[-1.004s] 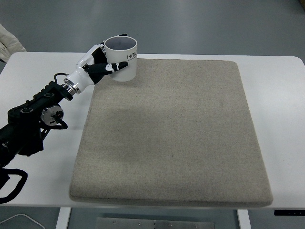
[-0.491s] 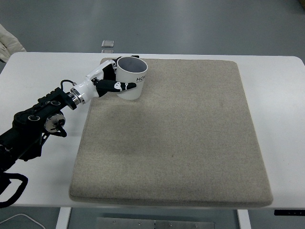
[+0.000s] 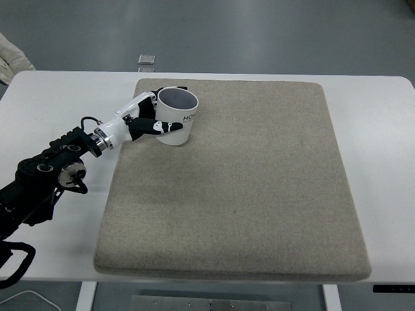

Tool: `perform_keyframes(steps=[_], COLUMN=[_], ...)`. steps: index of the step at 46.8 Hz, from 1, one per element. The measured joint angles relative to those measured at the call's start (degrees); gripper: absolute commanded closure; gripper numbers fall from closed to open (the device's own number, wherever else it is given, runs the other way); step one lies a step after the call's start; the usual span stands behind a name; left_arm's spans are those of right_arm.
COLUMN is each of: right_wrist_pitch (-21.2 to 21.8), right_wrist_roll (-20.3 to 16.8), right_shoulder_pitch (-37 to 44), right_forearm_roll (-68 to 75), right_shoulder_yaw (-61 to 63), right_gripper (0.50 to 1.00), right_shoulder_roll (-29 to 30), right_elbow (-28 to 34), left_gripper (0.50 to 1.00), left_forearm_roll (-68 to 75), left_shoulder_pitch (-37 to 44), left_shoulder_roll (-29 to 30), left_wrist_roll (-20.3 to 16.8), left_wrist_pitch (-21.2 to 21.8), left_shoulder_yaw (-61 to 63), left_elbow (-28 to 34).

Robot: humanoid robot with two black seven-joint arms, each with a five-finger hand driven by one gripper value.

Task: Flip white cup upright
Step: 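Lower the upright cup onto the pad's far edge with the left hand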

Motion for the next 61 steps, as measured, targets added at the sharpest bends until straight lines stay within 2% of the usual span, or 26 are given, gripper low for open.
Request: perform_keyframes(steps=[6,13,20,25,29,30,31,33,37,40,49,61], right_wrist_pitch=[0.0,0.0,0.0,0.0,0.0,0.0,0.0,0.0,0.1,0.1,0.4,0.4], right_wrist_roll=[0.0,0.0,0.0,0.0,0.0,0.0,0.0,0.0,0.0,0.0,0.0,0.0], right_shoulder_pitch=[0.0,0.0,0.0,0.0,0.0,0.0,0.0,-0.1,0.0,0.0,0.0,0.0], right_forearm_roll=[0.0,0.0,0.0,0.0,0.0,0.0,0.0,0.0,0.0,0.0,0.1,0.1], right_shoulder_yaw=[0.0,0.0,0.0,0.1,0.1,0.1,0.1,0.1,0.1,0.1,0.1,0.0], right_gripper=[0.570,0.570,0.570,0.570,0.570,0.570,0.570,0.570,0.570,0.570,0.570,0.570], right_shoulder_roll=[0.0,0.0,0.0,0.0,0.0,0.0,0.0,0.0,0.0,0.0,0.0,0.0], right_elbow=[0.0,0.0,0.0,0.0,0.0,0.0,0.0,0.0,0.0,0.0,0.0,0.0], left_gripper=[0.909,0.909,0.889,0.834,0.757,0.735,0.680,0.624,0.609,0.555,0.510,0.506], left_forearm_roll=[0.0,-0.2,-0.5,-0.5,-0.5,-0.5,-0.5,-0.5,-0.6,-0.8,-3.7,-4.1], left_shoulder_pitch=[0.1,0.3,0.3,0.5,0.9,0.9,1.0,1.0,1.2,1.2,1.3,1.2], left_shoulder_roll=[0.0,0.0,0.0,-0.1,-0.2,-0.2,-0.2,-0.2,-0.2,-0.2,-0.3,0.1], left_wrist_roll=[0.0,0.0,0.0,0.0,0.0,0.0,0.0,0.0,0.0,0.0,0.0,0.0], left_wrist_pitch=[1.2,5.7,6.8,7.5,8.8,9.1,9.2,9.3,9.3,9.3,9.1,9.0], left_shoulder_yaw=[-0.4,-0.3,-0.9,-0.9,-0.8,-0.8,-0.8,-0.8,-0.8,-0.8,-0.8,-0.9], left_elbow=[-0.3,-0.5,-0.6,-0.5,-0.5,-0.4,-0.4,-0.4,-0.4,-0.4,-0.5,-2.5])
